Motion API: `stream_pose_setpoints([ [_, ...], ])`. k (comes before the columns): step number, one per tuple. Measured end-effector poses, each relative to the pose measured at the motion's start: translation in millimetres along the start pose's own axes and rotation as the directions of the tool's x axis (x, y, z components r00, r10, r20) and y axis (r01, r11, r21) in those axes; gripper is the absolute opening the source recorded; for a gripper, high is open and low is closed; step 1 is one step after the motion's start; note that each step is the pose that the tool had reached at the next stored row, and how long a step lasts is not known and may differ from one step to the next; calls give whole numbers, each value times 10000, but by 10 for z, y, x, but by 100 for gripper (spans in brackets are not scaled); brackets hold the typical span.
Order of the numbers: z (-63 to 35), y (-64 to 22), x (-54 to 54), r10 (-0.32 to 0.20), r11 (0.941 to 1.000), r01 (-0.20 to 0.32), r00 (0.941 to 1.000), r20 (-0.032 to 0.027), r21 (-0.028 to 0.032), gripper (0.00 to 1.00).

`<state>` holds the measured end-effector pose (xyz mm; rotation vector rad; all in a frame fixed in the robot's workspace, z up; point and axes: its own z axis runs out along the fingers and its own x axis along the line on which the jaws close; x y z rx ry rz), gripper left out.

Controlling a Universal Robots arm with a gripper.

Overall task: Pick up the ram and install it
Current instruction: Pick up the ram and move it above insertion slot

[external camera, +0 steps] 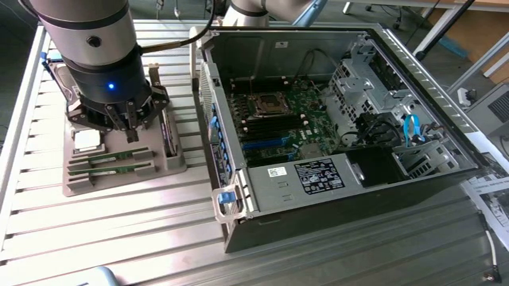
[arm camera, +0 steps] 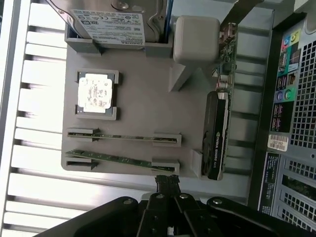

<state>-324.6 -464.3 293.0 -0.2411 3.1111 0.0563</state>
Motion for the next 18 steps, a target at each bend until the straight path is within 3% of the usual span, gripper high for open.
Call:
stream_pose_setpoints([
  [9,1,0,0,-884,9961,884,9961,-38,19,11],
  [18,3,0,0,-1708,9853,1708,9853,-81,56,11],
])
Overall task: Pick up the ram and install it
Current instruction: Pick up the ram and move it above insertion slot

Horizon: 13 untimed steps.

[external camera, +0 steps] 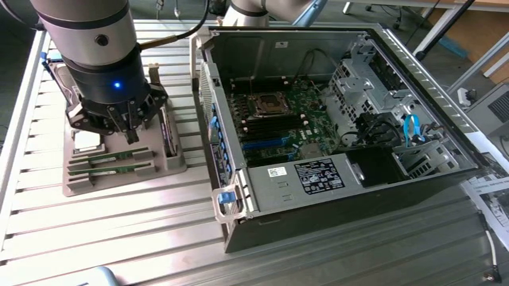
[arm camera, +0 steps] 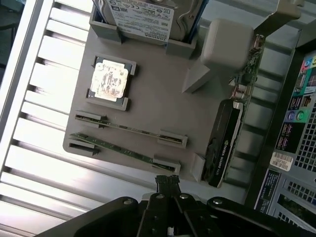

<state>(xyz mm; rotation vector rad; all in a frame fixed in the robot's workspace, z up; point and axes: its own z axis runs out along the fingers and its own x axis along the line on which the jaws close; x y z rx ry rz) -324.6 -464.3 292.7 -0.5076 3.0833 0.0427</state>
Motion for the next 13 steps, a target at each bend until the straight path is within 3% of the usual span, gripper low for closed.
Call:
stream_pose_setpoints([
  [13,2,0,0,-1212,9926,1213,9926,-74,86,11],
])
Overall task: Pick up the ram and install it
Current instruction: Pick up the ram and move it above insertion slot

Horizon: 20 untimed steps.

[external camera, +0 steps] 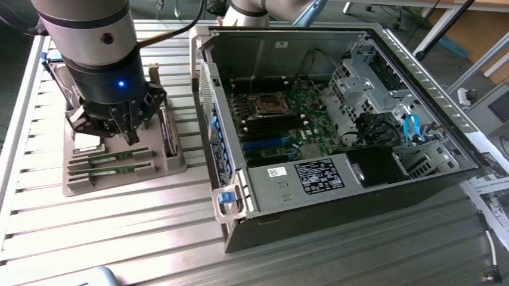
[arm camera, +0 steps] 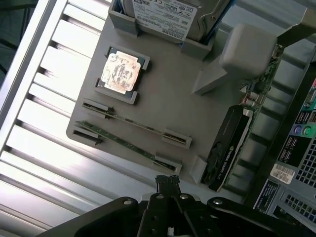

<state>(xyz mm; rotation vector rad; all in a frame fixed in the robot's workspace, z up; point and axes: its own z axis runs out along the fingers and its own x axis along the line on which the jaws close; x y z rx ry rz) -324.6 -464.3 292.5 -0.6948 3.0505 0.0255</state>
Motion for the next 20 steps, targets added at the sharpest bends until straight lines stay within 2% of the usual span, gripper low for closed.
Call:
stream_pose_setpoints([
  [8,2,0,0,-780,9969,780,9969,-59,79,11],
  [14,3,0,0,-1303,9914,1304,9914,-104,134,11],
  [20,4,0,0,-1808,9833,1810,9834,-152,186,11],
])
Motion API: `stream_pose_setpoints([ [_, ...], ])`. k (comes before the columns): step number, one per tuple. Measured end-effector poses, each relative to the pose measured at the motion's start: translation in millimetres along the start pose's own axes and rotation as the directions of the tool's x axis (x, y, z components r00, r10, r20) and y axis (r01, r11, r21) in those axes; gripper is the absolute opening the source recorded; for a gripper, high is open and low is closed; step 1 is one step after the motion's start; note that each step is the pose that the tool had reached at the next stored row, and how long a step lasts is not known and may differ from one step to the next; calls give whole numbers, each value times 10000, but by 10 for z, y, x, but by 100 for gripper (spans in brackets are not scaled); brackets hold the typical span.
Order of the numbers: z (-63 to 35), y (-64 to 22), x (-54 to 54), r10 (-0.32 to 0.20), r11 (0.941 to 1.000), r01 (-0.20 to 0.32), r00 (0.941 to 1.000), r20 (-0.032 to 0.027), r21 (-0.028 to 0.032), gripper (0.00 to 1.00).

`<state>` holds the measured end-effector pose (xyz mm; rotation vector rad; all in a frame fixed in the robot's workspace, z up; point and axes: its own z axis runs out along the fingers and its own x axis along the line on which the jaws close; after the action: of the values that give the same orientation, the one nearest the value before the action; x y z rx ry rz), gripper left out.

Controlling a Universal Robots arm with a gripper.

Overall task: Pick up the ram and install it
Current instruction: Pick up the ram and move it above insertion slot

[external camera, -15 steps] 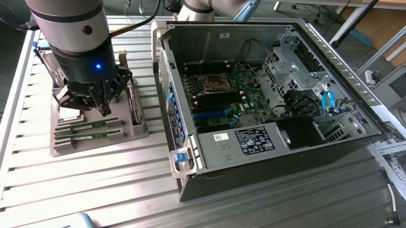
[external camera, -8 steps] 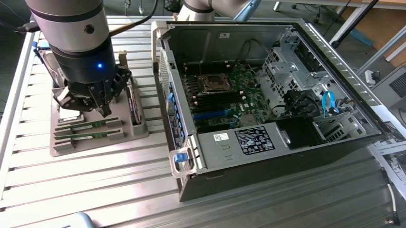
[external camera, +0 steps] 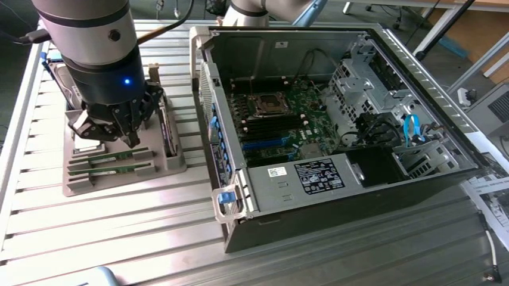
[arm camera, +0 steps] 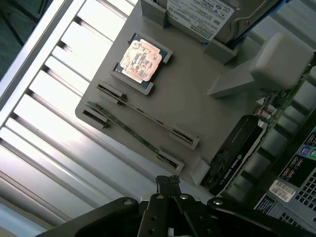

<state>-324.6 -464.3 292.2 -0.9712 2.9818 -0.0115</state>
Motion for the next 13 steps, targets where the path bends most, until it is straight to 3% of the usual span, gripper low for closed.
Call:
stream_pose_setpoints([
  [7,2,0,0,-584,9983,584,9983,-47,66,11],
  [13,2,0,0,-1138,9934,1140,9935,-97,127,11],
])
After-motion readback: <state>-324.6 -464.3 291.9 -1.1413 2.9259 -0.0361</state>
